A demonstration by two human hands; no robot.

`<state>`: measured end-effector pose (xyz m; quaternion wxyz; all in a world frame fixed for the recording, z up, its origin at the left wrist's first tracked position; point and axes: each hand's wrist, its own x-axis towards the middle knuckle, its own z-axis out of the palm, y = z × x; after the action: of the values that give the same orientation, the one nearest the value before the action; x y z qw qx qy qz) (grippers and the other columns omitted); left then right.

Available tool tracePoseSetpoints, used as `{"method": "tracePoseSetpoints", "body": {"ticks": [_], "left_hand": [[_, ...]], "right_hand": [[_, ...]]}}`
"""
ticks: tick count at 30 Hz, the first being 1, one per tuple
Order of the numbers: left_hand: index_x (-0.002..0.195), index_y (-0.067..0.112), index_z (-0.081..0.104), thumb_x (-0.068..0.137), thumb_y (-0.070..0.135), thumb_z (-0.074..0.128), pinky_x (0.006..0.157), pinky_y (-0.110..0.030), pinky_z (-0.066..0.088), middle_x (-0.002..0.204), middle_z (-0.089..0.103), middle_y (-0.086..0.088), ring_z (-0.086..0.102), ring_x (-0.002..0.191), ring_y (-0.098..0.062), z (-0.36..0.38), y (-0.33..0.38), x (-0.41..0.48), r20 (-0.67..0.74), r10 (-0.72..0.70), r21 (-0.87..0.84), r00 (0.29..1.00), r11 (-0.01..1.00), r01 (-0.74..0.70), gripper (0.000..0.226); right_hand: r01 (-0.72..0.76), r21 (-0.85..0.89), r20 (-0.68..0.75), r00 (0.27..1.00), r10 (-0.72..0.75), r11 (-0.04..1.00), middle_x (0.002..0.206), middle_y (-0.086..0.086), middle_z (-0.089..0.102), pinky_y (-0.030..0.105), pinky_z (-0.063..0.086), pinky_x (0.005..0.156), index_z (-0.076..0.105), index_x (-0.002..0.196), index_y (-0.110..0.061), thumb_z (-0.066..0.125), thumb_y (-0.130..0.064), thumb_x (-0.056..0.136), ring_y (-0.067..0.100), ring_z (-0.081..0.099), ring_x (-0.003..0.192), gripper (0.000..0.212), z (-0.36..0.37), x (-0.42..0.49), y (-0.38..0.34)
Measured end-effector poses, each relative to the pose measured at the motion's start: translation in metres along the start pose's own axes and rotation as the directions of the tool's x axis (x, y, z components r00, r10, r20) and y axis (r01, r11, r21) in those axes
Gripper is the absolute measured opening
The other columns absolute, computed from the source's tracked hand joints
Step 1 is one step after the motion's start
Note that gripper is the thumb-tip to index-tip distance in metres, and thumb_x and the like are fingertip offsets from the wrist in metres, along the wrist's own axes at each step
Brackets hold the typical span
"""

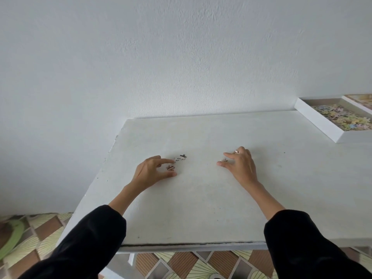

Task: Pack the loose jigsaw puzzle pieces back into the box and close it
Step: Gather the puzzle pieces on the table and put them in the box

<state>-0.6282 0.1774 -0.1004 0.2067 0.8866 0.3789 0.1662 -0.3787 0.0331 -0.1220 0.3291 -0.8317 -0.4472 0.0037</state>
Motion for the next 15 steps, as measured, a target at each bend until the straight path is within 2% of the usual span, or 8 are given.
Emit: {"method": "tracePoseSetpoints", "body": {"ticks": [7, 11, 13, 15], "left_hand": [[0.09, 0.035, 0.072, 0.069, 0.047, 0.075, 0.054, -0.017, 0.029, 0.066, 0.046, 0.013, 0.048, 0.068, 0.002, 0.0025, 0.0026, -0.0002, -0.086, 0.037, -0.034, 0.996, 0.999, -0.04, 0.024], [0.081, 0.033, 0.072, 0.071, 0.041, 0.075, 0.054, -0.019, 0.029, 0.064, 0.047, 0.011, 0.047, 0.065, 0.001, 0.0036, 0.0021, 0.0012, -0.072, 0.033, -0.062, 0.997, 0.997, -0.037, 0.014], [0.075, 0.034, 0.067, 0.071, 0.04, 0.075, 0.055, -0.02, 0.031, 0.067, 0.049, 0.011, 0.046, 0.065, -0.003, 0.0036, 0.0019, 0.0033, -0.039, 0.027, -0.083, 0.999, 0.996, -0.03, 0.011], [0.07, 0.036, 0.057, 0.072, 0.038, 0.075, 0.054, -0.022, 0.029, 0.062, 0.045, 0.01, 0.042, 0.059, -0.006, 0.0016, 0.0016, 0.0077, 0.028, 0.005, -0.104, 1.0, 0.995, -0.002, 0.019]], "right_hand": [[0.012, 0.118, -0.054, 0.999, -0.006, 0.993, 0.082, -0.001, 0.046, 0.025, 0.033, 0.063, 0.074, 0.088, -0.013, 0.075, -0.026, 0.073, 0.02, 0.049, 0.089, 0.019, 0.0012, 0.0015, 0.0045], [-0.002, 0.205, -0.059, 0.998, 0.015, 0.979, 0.081, 0.0, 0.049, 0.025, 0.035, 0.065, 0.066, 0.081, -0.011, 0.076, -0.022, 0.072, 0.015, 0.047, 0.081, 0.018, 0.0015, 0.003, 0.0081], [0.062, 0.252, -0.081, 0.996, -0.043, 0.966, 0.08, 0.002, 0.053, 0.027, 0.036, 0.066, 0.059, 0.08, -0.008, 0.07, -0.015, 0.078, 0.016, 0.049, 0.073, 0.014, 0.0015, 0.0022, 0.0077], [0.129, 0.289, -0.086, 0.99, -0.108, 0.949, 0.078, 0.005, 0.055, 0.026, 0.037, 0.065, 0.053, 0.081, -0.003, 0.062, -0.007, 0.083, 0.017, 0.049, 0.065, 0.01, 0.0017, 0.0, 0.0043]]}}
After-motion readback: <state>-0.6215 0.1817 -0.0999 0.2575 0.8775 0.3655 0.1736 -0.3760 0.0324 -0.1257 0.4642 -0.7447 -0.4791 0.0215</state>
